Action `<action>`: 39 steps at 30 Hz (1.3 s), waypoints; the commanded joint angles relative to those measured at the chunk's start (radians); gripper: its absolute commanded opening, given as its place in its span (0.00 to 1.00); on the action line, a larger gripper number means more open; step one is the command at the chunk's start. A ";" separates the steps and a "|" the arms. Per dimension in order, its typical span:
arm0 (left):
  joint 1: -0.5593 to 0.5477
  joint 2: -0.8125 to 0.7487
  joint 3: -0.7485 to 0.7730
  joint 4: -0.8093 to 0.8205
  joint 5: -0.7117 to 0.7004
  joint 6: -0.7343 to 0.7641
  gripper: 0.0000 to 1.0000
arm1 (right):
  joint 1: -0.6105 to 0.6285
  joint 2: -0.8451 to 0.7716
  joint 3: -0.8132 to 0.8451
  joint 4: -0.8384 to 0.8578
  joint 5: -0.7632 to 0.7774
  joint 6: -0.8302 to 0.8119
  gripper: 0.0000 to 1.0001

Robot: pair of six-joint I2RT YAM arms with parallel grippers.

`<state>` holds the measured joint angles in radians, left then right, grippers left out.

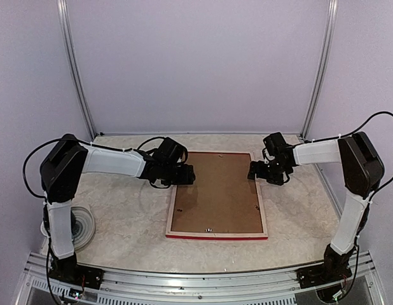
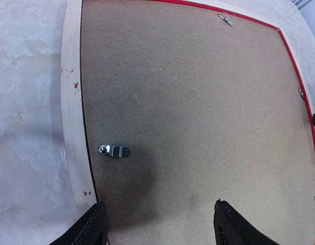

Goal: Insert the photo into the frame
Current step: Press the backboard against the frame body.

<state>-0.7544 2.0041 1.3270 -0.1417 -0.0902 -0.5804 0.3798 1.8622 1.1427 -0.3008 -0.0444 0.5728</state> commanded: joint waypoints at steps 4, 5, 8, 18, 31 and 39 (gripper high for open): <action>-0.025 0.108 0.133 -0.104 -0.193 0.069 0.70 | 0.053 0.001 0.096 -0.104 0.206 -0.038 0.98; -0.029 0.117 0.145 -0.115 -0.217 0.073 0.70 | 0.060 0.008 0.103 -0.108 0.216 -0.039 0.98; -0.043 0.149 0.173 -0.153 -0.289 0.085 0.70 | 0.072 0.033 0.119 -0.120 0.242 -0.041 0.98; -0.079 0.207 0.184 -0.210 -0.355 0.099 0.67 | 0.109 0.092 0.147 -0.153 0.319 -0.048 0.98; -0.075 0.156 0.219 -0.241 -0.397 0.126 0.64 | 0.113 0.101 0.155 -0.170 0.328 -0.062 0.99; -0.045 0.096 0.233 -0.349 -0.422 0.143 0.69 | 0.114 0.055 0.152 -0.171 0.318 -0.073 0.99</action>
<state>-0.8188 2.1551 1.5719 -0.4191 -0.4965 -0.4515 0.4831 1.9484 1.2842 -0.4515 0.2710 0.5133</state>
